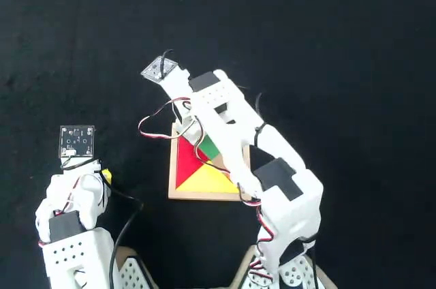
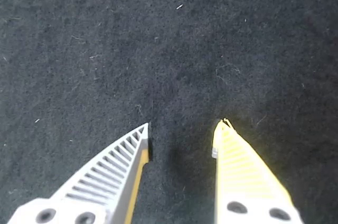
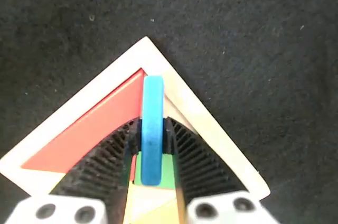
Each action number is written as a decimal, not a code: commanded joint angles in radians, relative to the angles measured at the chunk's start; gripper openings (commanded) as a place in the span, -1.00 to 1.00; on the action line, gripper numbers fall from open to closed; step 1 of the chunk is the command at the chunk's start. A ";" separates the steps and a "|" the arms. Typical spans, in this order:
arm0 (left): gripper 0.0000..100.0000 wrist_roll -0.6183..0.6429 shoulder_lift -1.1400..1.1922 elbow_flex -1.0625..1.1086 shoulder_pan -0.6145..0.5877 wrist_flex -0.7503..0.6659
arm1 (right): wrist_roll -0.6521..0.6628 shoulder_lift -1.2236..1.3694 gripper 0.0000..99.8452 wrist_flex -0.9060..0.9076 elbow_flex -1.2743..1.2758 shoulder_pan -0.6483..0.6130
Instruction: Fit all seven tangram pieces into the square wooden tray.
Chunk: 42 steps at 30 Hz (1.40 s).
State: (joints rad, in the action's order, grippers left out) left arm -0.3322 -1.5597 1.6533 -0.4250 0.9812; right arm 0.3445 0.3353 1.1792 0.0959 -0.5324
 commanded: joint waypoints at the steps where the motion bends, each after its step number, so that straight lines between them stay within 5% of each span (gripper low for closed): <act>1: -0.60 0.008 -0.008 -0.019 0.012 -0.017 | -0.031 -0.015 -0.98 -0.003 -0.004 -0.032; 12: -0.60 0.008 -0.008 -0.019 0.012 -0.017 | -0.072 -0.008 -0.96 0.008 0.004 -0.034; 18: -0.60 0.008 -0.008 -0.019 0.012 -0.017 | -0.071 -0.010 -0.62 0.044 0.001 -0.034; 42: -0.60 0.008 -0.008 -0.019 0.012 -0.017 | -0.015 -0.053 -0.68 0.044 -0.033 0.038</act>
State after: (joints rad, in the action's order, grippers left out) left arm -0.3322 -1.5597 1.6533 -0.4250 0.9812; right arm 0.3122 0.3368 1.2175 0.0974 -0.5294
